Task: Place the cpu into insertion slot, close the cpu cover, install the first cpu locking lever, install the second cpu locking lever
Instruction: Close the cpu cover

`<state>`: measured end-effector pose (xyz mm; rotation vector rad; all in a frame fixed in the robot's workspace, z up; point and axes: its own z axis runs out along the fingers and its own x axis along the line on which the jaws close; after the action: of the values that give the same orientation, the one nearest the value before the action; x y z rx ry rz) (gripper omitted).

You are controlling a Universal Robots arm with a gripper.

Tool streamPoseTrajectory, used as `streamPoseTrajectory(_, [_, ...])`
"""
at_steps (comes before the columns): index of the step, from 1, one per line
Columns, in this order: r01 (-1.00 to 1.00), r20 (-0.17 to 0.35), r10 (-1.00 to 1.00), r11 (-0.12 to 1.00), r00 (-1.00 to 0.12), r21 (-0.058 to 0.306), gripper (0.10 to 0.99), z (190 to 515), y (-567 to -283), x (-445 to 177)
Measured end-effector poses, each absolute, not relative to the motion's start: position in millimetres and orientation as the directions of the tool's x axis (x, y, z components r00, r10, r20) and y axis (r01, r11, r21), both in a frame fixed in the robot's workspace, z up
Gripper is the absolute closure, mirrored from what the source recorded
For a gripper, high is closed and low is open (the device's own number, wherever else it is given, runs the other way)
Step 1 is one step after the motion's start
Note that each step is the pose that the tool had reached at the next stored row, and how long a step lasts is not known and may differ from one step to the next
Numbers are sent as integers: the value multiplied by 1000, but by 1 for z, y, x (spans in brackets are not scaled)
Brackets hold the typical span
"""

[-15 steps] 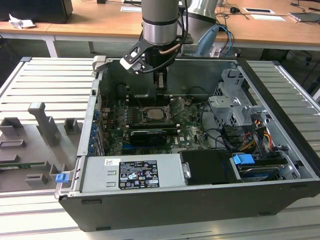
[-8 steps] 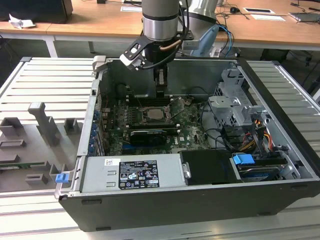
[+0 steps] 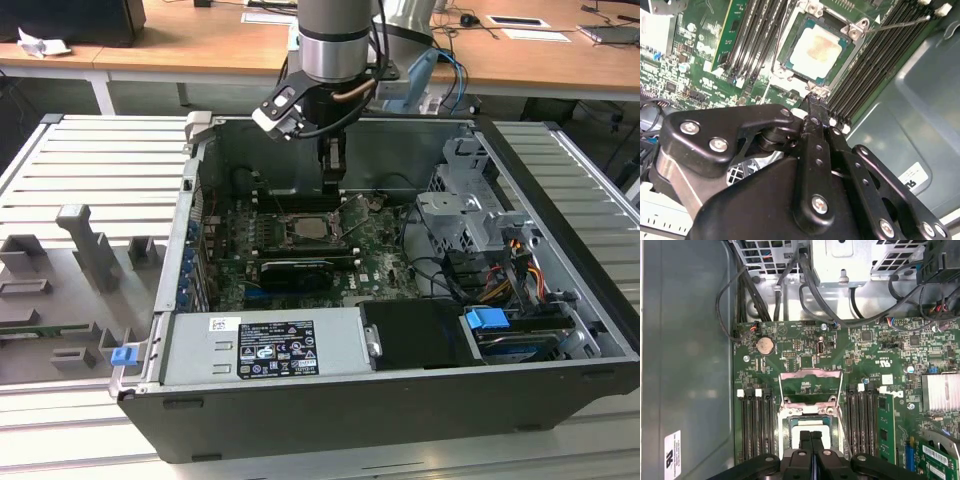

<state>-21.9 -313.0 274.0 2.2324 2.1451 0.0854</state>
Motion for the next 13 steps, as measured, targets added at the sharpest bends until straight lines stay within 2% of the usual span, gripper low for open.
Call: streamPoseTrajectory(13, [997,9,999,-39,38,70,980,274,-312,-13])
